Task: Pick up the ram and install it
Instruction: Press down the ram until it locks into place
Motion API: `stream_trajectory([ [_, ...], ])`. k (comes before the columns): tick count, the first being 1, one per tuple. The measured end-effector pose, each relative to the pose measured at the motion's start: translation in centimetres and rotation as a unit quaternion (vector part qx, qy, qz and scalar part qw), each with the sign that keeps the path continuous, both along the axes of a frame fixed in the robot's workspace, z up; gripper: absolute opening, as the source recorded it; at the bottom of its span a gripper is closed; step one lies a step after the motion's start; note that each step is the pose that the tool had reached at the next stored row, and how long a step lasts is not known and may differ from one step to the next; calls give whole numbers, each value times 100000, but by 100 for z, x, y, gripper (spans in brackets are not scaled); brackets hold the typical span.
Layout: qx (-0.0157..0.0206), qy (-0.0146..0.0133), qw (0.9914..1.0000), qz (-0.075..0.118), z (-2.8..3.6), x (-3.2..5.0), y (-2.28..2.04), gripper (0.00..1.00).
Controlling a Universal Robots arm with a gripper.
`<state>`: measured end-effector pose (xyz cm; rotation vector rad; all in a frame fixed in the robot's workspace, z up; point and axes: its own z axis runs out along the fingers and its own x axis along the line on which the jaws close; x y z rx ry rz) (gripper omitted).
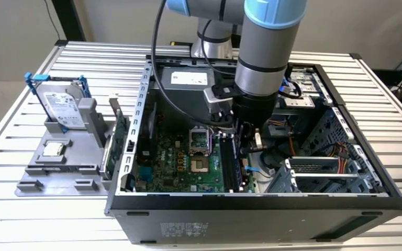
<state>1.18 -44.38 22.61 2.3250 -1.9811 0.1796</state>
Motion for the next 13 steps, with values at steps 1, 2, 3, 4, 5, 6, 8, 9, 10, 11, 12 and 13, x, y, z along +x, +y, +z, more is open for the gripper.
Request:
stream_trajectory([
  [1,2,-2,100000,0,0,0,0,0],
  [2,-2,0,100000,1,0,0,0,0],
  [3,3,-1,100000,-2,0,0,0,0],
  [4,-2,1,100000,0,0,0,0,0],
  [5,1,1,100000,-1,0,0,0,0],
  [6,0,0,100000,-1,0,0,0,0],
  [8,1,0,100000,-2,0,0,0,0],
  [9,-2,0,100000,0,0,0,0,0],
  [10,2,0,100000,-1,0,0,0,0],
  [11,-3,1,100000,-3,0,0,0,0],
  [12,1,1,100000,-1,0,0,0,0],
  [13,-2,0,100000,-1,0,0,0,0],
])
